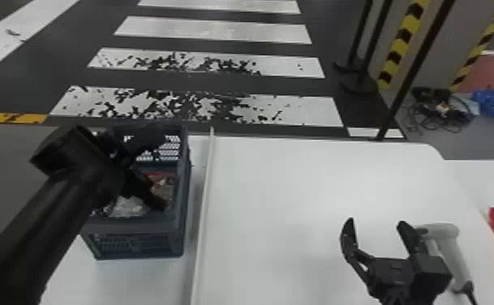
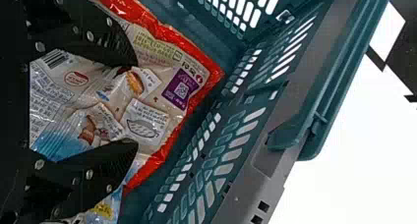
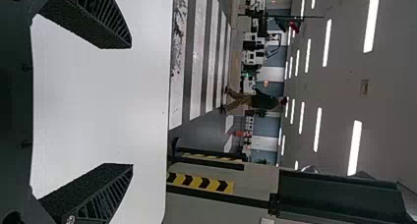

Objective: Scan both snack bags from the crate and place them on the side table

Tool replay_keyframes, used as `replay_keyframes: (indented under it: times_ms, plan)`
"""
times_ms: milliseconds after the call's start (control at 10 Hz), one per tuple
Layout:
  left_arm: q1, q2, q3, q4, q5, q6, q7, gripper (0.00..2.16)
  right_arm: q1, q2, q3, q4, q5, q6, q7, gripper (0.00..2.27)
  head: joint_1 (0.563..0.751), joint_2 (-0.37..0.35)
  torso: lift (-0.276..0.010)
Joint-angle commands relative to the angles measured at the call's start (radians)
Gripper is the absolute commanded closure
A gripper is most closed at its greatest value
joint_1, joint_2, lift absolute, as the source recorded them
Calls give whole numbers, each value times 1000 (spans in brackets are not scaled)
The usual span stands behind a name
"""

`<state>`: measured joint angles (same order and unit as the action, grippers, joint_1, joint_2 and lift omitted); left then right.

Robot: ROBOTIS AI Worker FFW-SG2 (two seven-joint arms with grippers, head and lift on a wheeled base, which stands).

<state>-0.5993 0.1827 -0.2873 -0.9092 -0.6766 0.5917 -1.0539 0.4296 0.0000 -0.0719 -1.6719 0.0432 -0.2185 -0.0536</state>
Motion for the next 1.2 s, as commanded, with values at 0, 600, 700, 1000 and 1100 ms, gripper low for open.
replay_keyframes:
  times_ms: [0,600,700,1000,1100]
  plan:
    - [12,-2,14,-4,2,-3,34,2148,-2,1,-2,3,0,0,0,60,695,-53,-98]
    - [122,-2,217,-235,17,-68,18,2142,-11,1,-5,18,3,0,0,63,695,-46,-98]
    - [128,-2,251,-246,35,-74,5,2142,-12,1,-6,20,3,6,0,63,695,-43,-98]
    - [151,-2,332,-277,101,-83,-49,2142,-17,1,-5,18,12,34,0,63,695,-36,-98]
    - [167,0,344,-312,121,-80,-57,2142,-17,1,-5,18,14,37,0,63,695,-34,-98]
